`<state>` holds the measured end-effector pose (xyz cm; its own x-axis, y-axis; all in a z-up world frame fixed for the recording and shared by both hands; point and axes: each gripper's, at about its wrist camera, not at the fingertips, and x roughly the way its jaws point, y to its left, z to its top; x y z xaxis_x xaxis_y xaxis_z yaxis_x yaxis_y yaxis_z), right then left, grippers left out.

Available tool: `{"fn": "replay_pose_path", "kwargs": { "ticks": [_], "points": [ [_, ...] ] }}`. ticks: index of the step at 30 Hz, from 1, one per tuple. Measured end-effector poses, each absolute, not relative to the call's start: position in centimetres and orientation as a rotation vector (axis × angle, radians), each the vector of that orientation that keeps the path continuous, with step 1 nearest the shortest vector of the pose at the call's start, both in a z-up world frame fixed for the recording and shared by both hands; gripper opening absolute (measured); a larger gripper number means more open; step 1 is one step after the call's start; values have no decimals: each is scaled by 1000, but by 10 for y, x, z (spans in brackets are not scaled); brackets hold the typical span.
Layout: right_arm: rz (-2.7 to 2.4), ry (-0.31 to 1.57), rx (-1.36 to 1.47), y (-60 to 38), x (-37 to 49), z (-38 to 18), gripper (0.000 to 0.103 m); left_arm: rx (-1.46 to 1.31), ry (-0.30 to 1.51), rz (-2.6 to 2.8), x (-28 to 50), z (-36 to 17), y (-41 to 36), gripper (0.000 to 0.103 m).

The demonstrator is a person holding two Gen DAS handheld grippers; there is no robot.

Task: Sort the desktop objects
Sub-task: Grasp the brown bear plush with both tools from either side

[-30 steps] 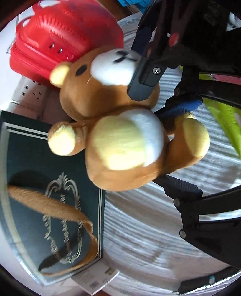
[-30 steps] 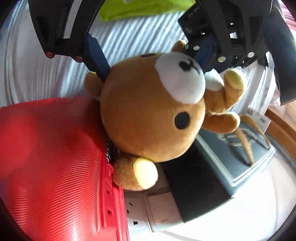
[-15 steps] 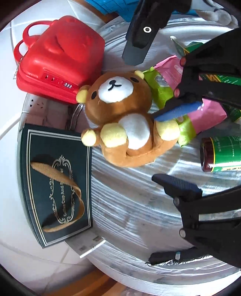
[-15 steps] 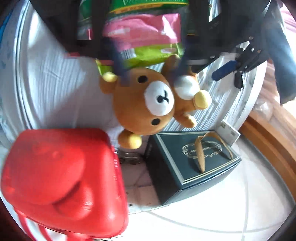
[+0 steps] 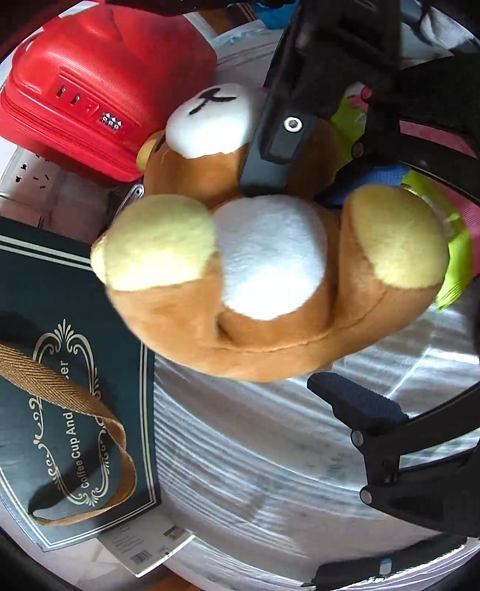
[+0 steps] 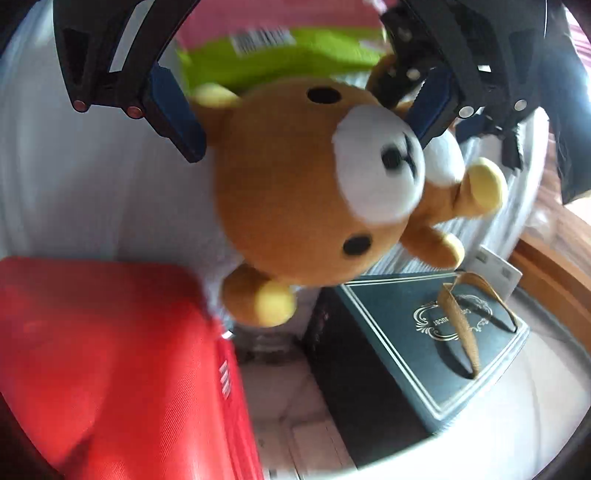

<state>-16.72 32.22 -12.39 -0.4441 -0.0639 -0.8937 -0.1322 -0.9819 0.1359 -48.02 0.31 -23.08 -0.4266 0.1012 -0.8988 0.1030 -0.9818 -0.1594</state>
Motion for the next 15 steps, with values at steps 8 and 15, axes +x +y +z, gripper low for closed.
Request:
{"fn": "replay_pose_path", "kwargs": {
  "ticks": [8,15],
  "points": [
    [2668,258,-1633,314,-153,-105,94,1583,205,-2753,-453,-196,14,70],
    [2774,218,-1562,289,-83,-41,94,1424,144,-2861,-378,-129,27,70]
  ]
}}
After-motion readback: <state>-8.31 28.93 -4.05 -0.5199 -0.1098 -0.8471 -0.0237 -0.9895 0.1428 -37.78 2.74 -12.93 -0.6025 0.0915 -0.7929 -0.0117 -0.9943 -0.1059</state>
